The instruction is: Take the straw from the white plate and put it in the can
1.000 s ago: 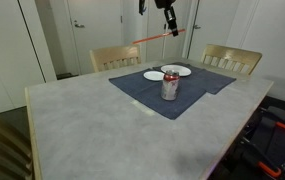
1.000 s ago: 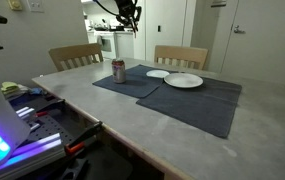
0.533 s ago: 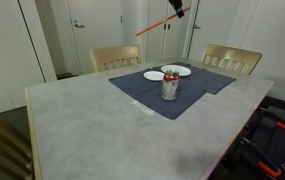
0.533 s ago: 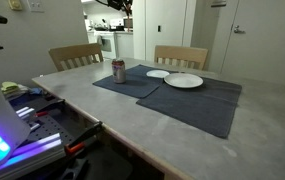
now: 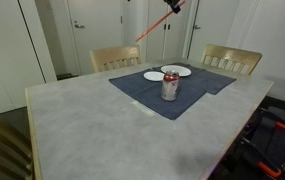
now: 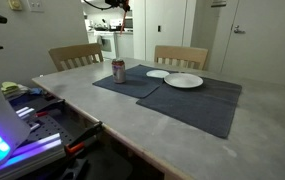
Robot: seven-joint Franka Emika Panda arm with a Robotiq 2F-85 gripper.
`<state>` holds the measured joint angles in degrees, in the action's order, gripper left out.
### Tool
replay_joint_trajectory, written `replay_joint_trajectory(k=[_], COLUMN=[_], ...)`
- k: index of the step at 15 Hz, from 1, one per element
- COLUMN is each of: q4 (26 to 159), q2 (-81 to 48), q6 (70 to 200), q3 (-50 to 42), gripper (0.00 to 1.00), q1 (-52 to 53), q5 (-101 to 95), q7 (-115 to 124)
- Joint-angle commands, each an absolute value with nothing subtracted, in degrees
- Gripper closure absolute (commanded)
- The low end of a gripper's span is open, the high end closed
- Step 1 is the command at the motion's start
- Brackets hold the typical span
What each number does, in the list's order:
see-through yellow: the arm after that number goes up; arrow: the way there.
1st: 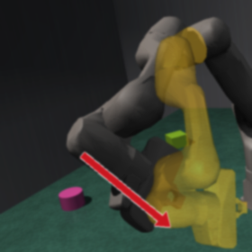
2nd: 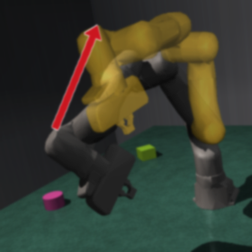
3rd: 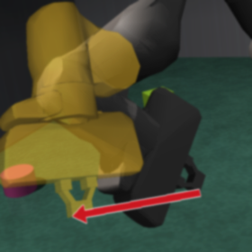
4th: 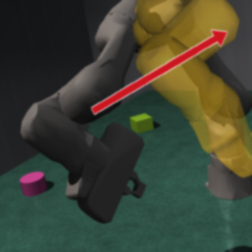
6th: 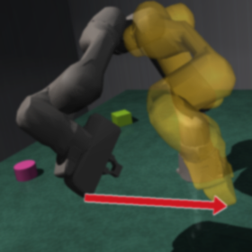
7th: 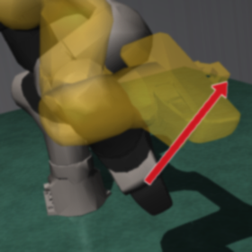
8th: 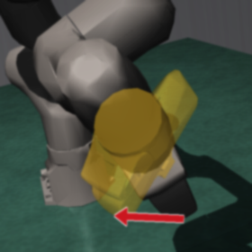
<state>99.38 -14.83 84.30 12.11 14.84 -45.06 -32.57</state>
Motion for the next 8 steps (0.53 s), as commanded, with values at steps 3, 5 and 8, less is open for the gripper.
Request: replay_joint_trajectory(k=[3, 5, 8], q4=[99.94, 100.87, 102.64], q2=[-15.43, -15.02, -13.91], q6=[81.97, 81.82, 82.25], q3=[13.63, 13.81, 13.96], gripper=[0.98, 0.98, 0.98], q1=[15.81, 15.80, 15.40], q5=[-53.00, -54.90, -55.87], q7=[-39.41, -41.45, -45.49])
